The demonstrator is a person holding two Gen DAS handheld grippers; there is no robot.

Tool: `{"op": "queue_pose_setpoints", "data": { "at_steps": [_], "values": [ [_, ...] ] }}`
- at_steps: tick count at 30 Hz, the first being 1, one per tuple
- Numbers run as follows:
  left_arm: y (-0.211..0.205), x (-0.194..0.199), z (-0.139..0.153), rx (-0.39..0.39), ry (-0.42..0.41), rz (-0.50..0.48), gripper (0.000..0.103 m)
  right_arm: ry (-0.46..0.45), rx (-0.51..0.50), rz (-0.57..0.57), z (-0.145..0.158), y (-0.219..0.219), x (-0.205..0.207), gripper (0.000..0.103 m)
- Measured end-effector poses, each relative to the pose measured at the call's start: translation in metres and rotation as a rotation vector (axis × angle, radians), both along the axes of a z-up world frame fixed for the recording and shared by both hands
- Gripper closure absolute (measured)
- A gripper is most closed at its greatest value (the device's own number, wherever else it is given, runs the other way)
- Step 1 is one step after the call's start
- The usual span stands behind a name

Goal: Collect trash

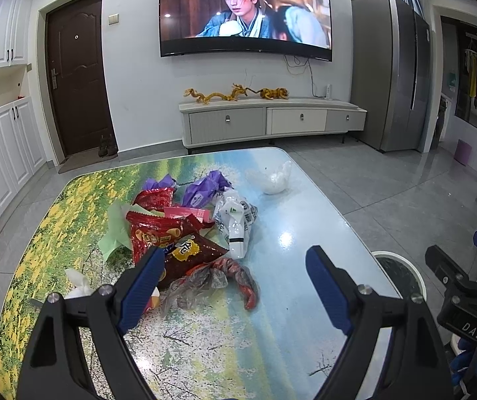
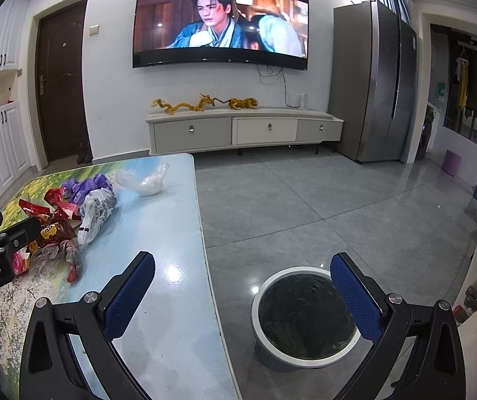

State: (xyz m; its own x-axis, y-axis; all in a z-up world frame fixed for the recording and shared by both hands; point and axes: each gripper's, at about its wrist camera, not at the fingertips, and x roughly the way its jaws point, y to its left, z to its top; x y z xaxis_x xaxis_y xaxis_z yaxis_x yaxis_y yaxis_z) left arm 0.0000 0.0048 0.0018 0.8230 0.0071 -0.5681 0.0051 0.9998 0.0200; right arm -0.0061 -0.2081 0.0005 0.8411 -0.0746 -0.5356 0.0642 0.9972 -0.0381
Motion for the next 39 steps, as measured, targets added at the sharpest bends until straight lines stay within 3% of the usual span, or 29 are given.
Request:
{"op": "queue_pose_setpoints", "data": {
  "at_steps": [33, 39],
  "values": [
    [-0.001, 0.022, -0.009, -0.027, 0.02, -0.092, 0.017, 0.049, 0.017, -0.045, -0.016, -0.009, 0.022, 0.0],
    [0.003, 0.023, -0.011, -0.026, 0.014, -0.116, 0.017, 0.058, 0.015, -0.008, -0.016, -0.001, 0.029, 0.0]
  ]
}}
